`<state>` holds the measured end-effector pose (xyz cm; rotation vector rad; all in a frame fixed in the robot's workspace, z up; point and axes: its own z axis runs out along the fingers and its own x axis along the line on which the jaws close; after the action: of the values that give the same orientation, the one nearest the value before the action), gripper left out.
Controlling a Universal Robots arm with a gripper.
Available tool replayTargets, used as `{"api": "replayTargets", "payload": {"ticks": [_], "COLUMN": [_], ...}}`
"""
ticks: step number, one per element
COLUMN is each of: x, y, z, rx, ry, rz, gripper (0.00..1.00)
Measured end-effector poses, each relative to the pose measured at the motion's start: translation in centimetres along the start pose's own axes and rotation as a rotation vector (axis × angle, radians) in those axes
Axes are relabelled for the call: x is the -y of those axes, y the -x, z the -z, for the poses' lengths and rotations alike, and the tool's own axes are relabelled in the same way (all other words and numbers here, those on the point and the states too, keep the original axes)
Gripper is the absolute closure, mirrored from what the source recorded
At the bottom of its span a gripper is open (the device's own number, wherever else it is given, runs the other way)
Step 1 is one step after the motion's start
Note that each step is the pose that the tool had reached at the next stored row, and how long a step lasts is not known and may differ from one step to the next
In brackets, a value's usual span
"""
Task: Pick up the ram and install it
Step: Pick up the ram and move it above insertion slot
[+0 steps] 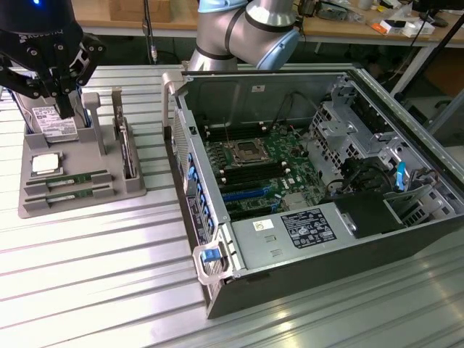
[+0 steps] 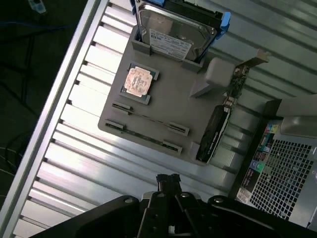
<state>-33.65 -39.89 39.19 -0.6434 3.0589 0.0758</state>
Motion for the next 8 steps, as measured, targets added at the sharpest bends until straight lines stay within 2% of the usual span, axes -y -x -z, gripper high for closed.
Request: {"api": "replayTargets", "payload": {"ticks": [8], "x": [0.00], "y": [0.00], "z": [0.00], "rx": [-0.0050], "ry": [0.0027], "rz": [0.112], "gripper": [0.89]}}
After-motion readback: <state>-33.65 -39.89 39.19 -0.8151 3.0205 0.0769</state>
